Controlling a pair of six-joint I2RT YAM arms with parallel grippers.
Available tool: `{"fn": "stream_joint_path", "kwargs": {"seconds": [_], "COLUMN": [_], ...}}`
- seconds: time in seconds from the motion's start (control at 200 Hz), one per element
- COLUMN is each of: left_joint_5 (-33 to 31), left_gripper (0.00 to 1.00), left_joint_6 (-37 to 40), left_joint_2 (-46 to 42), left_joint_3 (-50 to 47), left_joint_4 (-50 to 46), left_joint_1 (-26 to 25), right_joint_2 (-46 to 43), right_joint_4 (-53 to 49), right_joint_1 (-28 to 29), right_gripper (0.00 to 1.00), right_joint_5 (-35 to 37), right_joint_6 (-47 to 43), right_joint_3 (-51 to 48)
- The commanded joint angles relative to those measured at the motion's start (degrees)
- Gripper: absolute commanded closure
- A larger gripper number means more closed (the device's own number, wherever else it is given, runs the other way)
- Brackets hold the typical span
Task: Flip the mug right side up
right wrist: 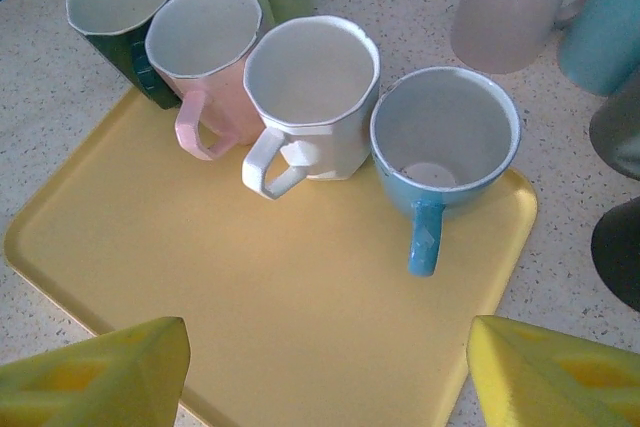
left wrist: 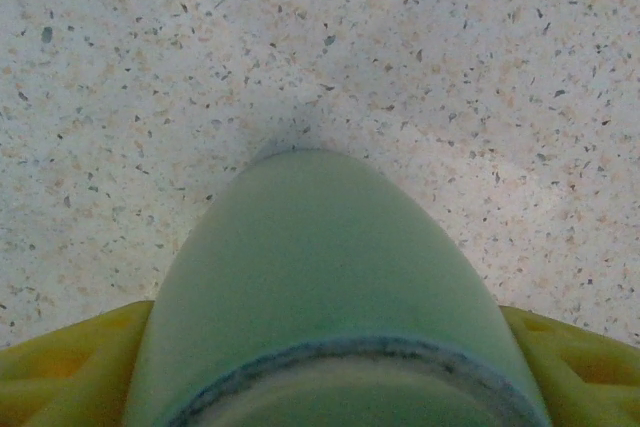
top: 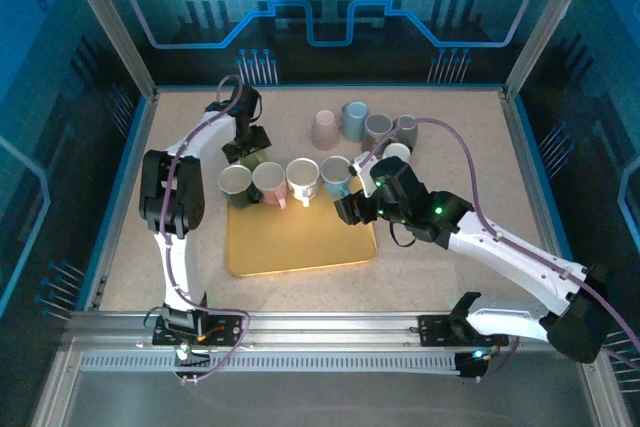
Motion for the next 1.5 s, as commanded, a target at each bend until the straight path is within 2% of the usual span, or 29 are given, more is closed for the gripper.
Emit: {"fn": "stream_joint_path", "kwargs": {"seconds": [0.0,0.165,0.325,0.44,0.625,0.72,0.805,0.925,0.975,1.02,1.155,1.291,1.406,1.496], "left_joint_5": [2.15,3.47,4.08,6.60,18.60,25.88,29.98,34.96,36.35,37.45,40.00,41.83,42.47,43.17], "left_gripper": [0.46,0.51,0.54,0.53,0.46,0.44,0.45,0.47,0.48,0.50,0.51,0.52,0.53,0.53], "left_joint_6": [-0.69,0.77,1.96,2.37,-2.30,-7.55,-12.89,-19.79,-21.74,-22.55,-22.75,-24.31,-24.45,-24.18], "left_joint_2": [-0.96,-7.22,-19.54,-30.23,-50.36,-59.42,-65.50,-72.12,-74.27,-76.41,-81.32,-83.15,-83.80,-83.85], "left_joint_3": [-0.63,1.27,-1.79,-6.99,-24.67,-35.50,-42.82,-51.42,-53.95,-55.63,-58.48,-60.08,-60.79,-60.79], "left_joint_4": [0.67,-0.58,2.23,6.67,25.19,38.59,47.27,59.72,63.85,66.32,69.09,72.36,73.56,73.57], "left_joint_1": [0.98,0.86,0.51,0.50,0.54,0.50,0.50,0.50,0.50,0.56,0.50,-0.24,-0.90,-1.17], "right_joint_2": [-0.88,-2.04,-3.95,-4.86,-4.49,-3.65,-1.49,-0.88,0.05,0.86,3.28,6.93,9.69,11.18], "right_joint_4": [0.99,0.39,0.15,-0.43,0.25,4.19,4.06,13.89,20.47,25.12,38.17,47.18,53.66,55.36], "right_joint_1": [-0.67,-0.56,-0.43,-0.36,0.01,0.47,1.24,0.22,-1.22,-2.19,-3.42,-3.12,-2.18,-0.94], "right_gripper": [0.27,0.28,0.30,0.31,0.32,0.31,0.30,0.29,0.27,0.26,0.22,0.19,0.19,0.22], "right_joint_5": [-0.75,-0.41,1.63,1.06,-4.19,-13.48,-15.64,-25.60,-32.21,-35.27,-39.80,-43.40,-45.93,-47.18], "right_joint_6": [0.49,0.24,0.78,1.15,1.63,2.45,6.25,11.43,16.43,21.31,33.85,42.11,46.18,46.70], "right_joint_3": [0.28,0.67,1.38,2.50,4.00,4.31,7.03,4.78,3.71,3.05,1.38,1.94,2.38,3.72]}}
